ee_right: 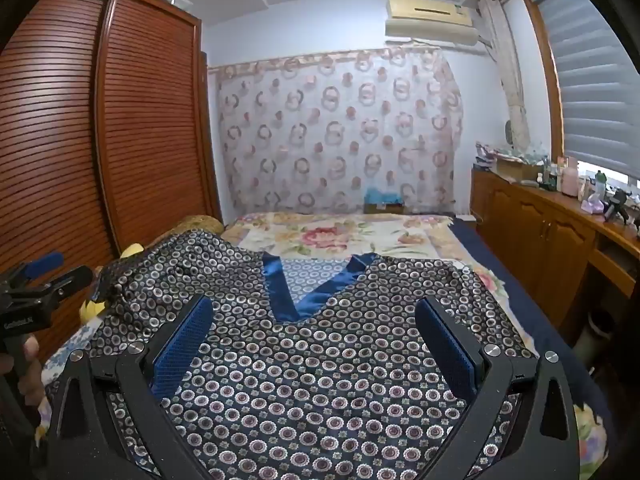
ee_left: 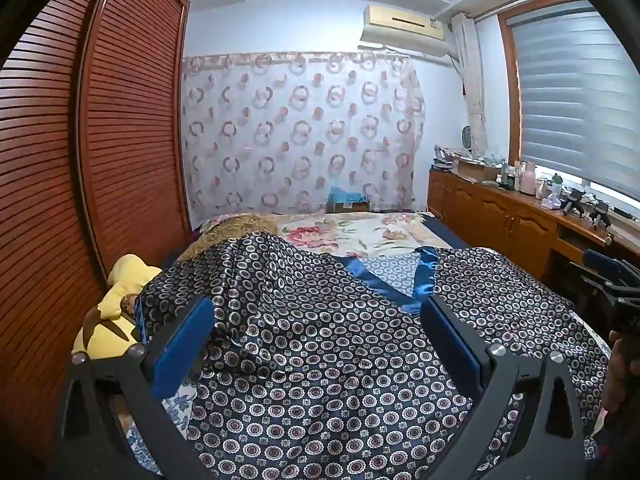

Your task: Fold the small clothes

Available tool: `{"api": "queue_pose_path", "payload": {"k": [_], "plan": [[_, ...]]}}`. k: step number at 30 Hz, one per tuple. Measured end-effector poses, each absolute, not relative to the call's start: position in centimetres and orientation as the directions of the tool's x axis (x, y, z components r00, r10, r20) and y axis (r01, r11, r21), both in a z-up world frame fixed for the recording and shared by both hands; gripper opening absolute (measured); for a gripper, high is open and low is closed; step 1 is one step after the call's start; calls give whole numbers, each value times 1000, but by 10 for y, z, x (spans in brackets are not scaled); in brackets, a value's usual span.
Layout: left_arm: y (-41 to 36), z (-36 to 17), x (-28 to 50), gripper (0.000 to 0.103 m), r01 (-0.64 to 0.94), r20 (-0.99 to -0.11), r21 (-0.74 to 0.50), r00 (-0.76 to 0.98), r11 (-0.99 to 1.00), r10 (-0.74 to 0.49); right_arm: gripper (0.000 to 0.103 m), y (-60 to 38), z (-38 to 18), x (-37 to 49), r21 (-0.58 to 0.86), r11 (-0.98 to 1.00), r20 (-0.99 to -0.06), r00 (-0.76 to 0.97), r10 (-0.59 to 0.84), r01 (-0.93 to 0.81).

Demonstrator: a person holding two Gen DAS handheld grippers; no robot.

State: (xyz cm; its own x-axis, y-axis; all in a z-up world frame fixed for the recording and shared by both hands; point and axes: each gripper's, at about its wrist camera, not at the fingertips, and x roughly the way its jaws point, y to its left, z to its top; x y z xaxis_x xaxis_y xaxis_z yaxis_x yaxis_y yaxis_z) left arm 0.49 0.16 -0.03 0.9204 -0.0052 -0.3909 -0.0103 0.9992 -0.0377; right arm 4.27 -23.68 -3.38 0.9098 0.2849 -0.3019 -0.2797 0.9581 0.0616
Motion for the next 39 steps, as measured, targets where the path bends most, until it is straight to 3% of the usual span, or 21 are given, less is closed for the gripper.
{"api": "queue_pose_path", "payload": {"k": [10,39], "plan": [[-2,2,-1,103,-16,-343,-8,939,1000,13,103,-234,-35,44,55,957,-308,907,286,-284],[-5,-1,1,103,-15,-352,-2,936,1000,14,103,-235,-38,45,53,963,-302,915,267,-264]]}}
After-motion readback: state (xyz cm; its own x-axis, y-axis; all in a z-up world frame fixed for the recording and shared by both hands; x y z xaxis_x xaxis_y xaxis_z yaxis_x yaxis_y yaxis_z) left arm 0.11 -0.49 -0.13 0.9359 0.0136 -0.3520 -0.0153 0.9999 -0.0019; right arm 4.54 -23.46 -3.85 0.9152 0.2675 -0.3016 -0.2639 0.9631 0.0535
